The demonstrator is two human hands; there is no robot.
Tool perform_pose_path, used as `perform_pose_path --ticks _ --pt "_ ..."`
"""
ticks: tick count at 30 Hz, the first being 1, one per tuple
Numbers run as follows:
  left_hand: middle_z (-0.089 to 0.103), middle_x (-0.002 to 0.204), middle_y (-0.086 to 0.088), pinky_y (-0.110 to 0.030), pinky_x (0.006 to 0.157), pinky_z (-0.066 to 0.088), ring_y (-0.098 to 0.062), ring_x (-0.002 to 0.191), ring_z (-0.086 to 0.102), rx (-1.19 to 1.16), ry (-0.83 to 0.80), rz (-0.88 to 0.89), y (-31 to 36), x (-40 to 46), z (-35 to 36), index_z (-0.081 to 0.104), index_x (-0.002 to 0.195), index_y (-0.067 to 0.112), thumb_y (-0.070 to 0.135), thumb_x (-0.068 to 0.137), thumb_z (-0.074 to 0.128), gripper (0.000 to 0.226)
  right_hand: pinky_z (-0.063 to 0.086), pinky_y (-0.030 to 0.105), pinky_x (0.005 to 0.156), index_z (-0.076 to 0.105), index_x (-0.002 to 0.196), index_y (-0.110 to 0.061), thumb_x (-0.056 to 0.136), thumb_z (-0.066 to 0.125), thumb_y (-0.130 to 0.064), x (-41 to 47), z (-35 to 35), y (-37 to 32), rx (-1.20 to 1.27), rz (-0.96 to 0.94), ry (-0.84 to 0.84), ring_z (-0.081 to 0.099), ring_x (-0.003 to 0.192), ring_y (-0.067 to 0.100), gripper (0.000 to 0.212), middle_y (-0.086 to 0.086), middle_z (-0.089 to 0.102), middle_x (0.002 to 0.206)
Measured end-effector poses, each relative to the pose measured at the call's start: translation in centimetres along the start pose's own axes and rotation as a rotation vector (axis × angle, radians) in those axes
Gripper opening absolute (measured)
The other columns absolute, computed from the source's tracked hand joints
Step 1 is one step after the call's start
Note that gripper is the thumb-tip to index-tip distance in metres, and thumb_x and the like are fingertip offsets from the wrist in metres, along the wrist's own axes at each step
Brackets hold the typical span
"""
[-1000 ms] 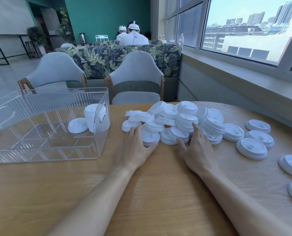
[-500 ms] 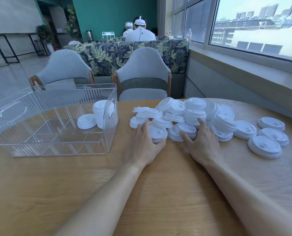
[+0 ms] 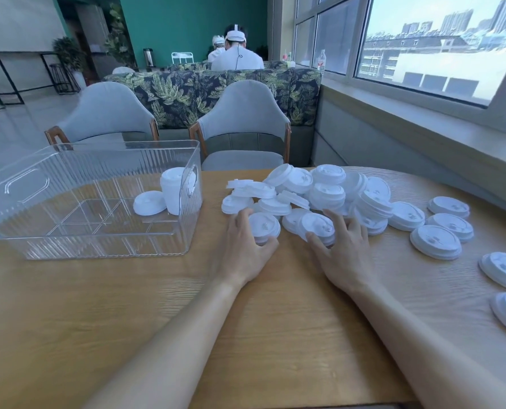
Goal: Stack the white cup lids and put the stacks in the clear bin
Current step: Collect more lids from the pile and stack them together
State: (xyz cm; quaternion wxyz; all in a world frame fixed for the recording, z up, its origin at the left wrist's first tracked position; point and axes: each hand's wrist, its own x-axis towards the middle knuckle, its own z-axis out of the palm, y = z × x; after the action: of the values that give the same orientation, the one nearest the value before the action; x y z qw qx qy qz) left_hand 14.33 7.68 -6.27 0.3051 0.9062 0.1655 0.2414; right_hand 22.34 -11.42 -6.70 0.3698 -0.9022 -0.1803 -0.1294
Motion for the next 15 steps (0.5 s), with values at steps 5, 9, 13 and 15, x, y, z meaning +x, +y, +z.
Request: perform_pose_path --ticks 5,9,13,15 --pt "0.051 0.137 0.009 -0.036 0.092 0.049 -0.013 0.126 0.049 -0.009 0.02 0.007 0.1 -2.0 -0.7 0.042 0.137 0.028 0.049 0.082 0.068 0.064 0.036 0.037 0.109 0.038 0.149 -0.037 0.09 0.056 -0.058 -2.5 -0.9 -0.5 -0.025 -0.039 -0.039 0.033 0.125 0.019 0.064 -0.001 0.042 0.126" --pt "0.056 0.134 0.009 -0.036 0.1 0.048 -0.014 0.124 0.052 -0.053 0.007 0.052 0.3 -3.5 -1.3 0.045 0.135 0.027 0.046 0.08 0.071 0.064 0.036 0.034 0.107 0.038 0.15 -0.038 0.091 0.05 -0.062 -4.9 -1.5 -1.0 -0.11 -0.121 -0.074 0.035 0.119 0.016 0.065 -0.004 0.041 0.123" --pt "0.053 0.144 0.008 -0.031 0.107 0.042 -0.014 0.132 0.049 -0.028 -0.031 0.111 0.5 -4.8 -1.9 0.043 0.142 0.025 0.041 0.082 0.074 0.069 0.033 0.035 0.108 0.04 0.149 -0.033 0.091 0.048 -0.065 -6.6 -2.0 -1.1 -0.158 -0.12 -0.104 0.037 0.122 0.019 0.066 -0.002 0.042 0.126" --pt "0.051 0.146 0.007 -0.027 0.106 0.038 -0.014 0.134 0.046 -0.001 -0.053 0.126 0.5 -5.3 -2.3 0.042 0.145 0.024 0.041 0.084 0.075 0.071 0.032 0.035 0.108 0.041 0.147 -0.031 0.09 0.048 -0.067 -7.1 -2.2 -1.0 -0.174 -0.113 -0.125 0.037 0.124 0.02 0.068 -0.002 0.043 0.127"
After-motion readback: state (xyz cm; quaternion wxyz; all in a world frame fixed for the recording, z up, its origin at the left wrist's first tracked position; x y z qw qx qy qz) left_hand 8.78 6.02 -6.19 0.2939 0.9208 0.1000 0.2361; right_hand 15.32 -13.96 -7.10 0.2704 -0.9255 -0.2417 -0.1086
